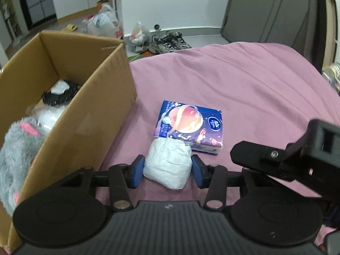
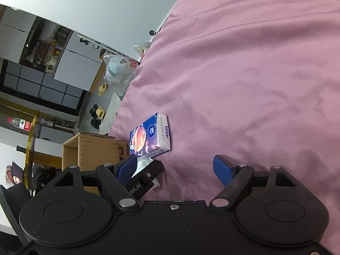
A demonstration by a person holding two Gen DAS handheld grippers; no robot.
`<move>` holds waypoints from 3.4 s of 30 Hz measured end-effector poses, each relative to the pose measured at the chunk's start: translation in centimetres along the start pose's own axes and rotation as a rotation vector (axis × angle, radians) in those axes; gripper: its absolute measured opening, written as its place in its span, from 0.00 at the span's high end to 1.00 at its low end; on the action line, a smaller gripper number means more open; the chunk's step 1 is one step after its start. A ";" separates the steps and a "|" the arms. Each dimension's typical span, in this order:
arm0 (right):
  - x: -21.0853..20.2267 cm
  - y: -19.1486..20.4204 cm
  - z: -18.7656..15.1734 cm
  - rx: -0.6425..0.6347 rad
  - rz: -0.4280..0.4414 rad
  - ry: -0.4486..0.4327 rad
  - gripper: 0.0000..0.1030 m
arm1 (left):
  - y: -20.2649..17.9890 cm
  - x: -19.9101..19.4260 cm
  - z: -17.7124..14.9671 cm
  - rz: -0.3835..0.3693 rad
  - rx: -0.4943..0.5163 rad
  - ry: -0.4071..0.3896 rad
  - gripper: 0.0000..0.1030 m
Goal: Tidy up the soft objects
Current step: 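Grasp the blue Vinda tissue pack with the right tool while the left tool holds the cotton pack, then lift the cotton pack with the left tool while the right tool lifts the tissue pack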
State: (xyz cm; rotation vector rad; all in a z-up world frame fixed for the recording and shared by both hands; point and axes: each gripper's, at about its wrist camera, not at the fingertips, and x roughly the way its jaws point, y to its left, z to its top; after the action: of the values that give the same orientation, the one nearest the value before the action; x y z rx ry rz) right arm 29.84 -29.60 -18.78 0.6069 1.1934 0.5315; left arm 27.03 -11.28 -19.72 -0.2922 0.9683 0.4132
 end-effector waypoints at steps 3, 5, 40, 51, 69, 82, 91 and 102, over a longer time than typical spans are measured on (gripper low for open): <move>-0.1 0.1 0.0 -0.002 0.004 -0.005 0.25 | 0.1 -0.7 0.0 -0.003 -0.011 -0.009 0.56; 0.3 0.3 0.3 -0.001 0.007 -0.001 0.28 | 0.2 -1.4 0.1 -0.018 -0.018 -0.016 0.56; 3.5 1.6 1.2 0.036 0.013 0.029 0.69 | 3.3 -3.1 1.7 -0.114 -0.095 0.001 0.55; -0.3 3.7 -0.6 -0.036 -0.073 -0.042 0.76 | 4.2 -4.5 1.4 -0.123 -0.083 0.008 0.55; -2.4 4.9 -2.3 -0.110 -0.171 -0.065 0.78 | 4.5 -5.9 -0.3 -0.134 -0.042 0.008 0.56; -1.4 3.6 -1.8 -0.065 -0.085 -0.020 0.78 | 3.5 -2.3 -0.6 -0.121 -0.010 0.049 0.56; -0.4 3.3 -1.6 -0.053 -0.047 0.008 0.73 | 3.6 -0.4 -1.0 -0.114 -0.021 0.082 0.56; -0.3 3.6 -1.5 -0.086 -0.073 -0.024 0.77 | 3.4 -0.7 -0.7 -0.129 -0.014 0.084 0.56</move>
State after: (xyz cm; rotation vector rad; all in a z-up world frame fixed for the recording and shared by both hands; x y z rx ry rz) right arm 28.11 -26.96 -16.43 0.4937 1.1595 0.5099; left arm 24.63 -8.72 -19.69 -0.3850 1.0233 0.2921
